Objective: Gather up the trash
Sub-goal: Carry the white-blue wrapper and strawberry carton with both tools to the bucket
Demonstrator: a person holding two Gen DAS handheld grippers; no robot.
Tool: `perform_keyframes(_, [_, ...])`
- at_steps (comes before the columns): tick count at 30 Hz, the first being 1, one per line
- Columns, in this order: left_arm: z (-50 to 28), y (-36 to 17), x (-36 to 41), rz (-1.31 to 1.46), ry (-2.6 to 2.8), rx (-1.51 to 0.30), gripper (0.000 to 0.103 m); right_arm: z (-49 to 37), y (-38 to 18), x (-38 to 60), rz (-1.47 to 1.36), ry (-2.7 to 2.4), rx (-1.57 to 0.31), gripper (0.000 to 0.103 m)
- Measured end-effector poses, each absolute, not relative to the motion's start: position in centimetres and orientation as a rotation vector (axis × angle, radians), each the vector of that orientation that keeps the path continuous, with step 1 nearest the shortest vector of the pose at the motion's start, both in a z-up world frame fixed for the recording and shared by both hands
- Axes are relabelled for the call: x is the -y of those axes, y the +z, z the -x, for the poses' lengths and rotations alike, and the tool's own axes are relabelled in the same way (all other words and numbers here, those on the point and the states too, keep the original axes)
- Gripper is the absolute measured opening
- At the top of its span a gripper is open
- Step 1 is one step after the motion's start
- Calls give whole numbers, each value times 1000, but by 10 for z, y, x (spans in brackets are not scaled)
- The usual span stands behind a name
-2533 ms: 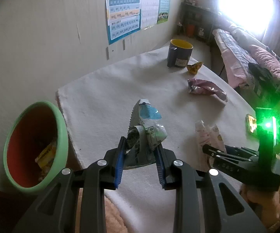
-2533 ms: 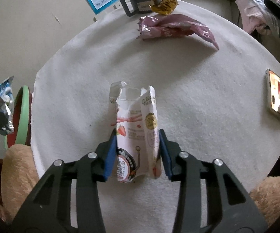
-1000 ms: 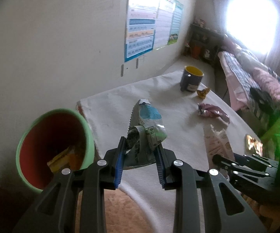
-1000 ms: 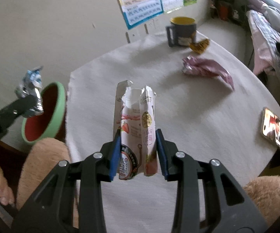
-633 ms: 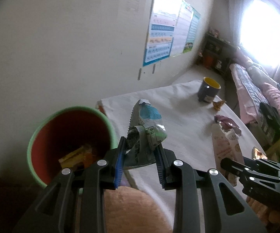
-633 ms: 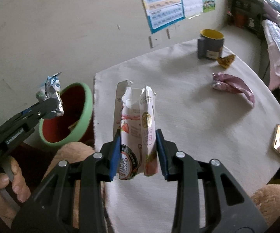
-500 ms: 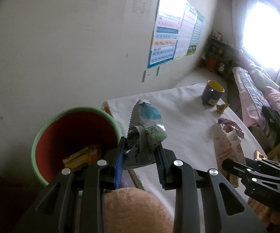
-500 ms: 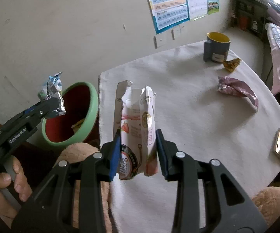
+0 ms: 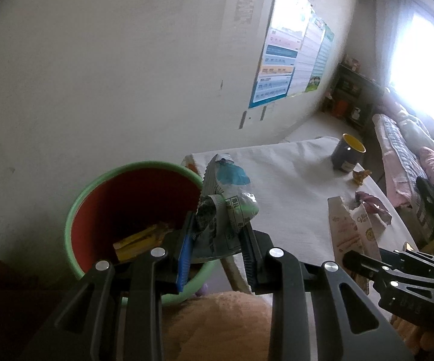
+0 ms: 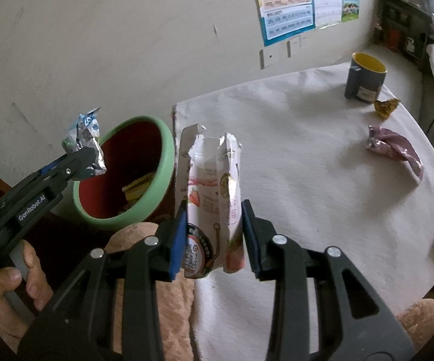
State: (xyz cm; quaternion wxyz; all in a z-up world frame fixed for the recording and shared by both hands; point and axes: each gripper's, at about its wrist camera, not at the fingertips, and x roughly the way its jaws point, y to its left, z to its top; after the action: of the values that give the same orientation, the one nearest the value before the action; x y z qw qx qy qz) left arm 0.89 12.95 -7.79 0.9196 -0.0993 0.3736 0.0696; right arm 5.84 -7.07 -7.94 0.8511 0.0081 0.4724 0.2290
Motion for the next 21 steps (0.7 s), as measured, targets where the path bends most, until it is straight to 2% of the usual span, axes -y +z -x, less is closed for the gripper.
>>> perform_keyframes(21, [-11,-101,-194,290,274,-798,27,-79,-92,-6,58,602,-1039,35])
